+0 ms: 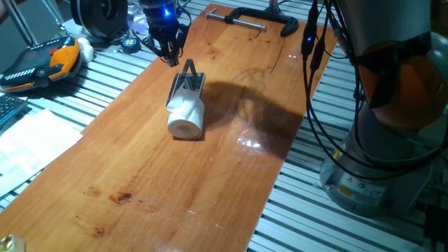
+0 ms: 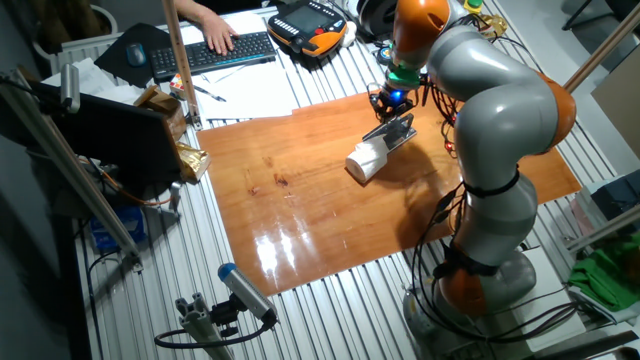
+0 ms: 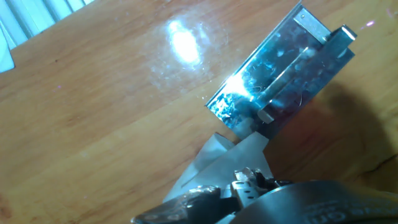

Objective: Take the roll of paper down from the shelf

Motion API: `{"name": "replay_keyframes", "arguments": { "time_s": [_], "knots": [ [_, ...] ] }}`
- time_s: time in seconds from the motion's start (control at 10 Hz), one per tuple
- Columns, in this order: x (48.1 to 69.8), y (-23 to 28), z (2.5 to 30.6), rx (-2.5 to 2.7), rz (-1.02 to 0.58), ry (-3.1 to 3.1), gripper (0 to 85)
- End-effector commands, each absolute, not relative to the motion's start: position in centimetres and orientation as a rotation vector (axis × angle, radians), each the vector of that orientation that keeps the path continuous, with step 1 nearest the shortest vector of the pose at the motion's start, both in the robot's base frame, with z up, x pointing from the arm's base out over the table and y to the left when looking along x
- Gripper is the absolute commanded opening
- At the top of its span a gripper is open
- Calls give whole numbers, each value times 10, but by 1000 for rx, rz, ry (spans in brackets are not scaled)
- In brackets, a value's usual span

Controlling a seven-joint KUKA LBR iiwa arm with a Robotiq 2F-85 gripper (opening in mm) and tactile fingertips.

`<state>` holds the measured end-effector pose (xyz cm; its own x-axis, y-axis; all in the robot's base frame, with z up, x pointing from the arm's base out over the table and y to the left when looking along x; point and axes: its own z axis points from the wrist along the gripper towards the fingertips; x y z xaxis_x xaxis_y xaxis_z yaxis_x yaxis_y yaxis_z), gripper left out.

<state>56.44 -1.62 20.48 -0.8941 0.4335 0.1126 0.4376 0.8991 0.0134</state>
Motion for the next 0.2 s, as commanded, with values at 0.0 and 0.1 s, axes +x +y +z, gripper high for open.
{"name": "replay_keyframes", "arguments": {
  "time_s": [0.0,0.1],
  "knots": [
    [564,-16,205,-678,-58,-2958,7],
    [564,-16,205,-674,-59,-2961,7]
  ]
}}
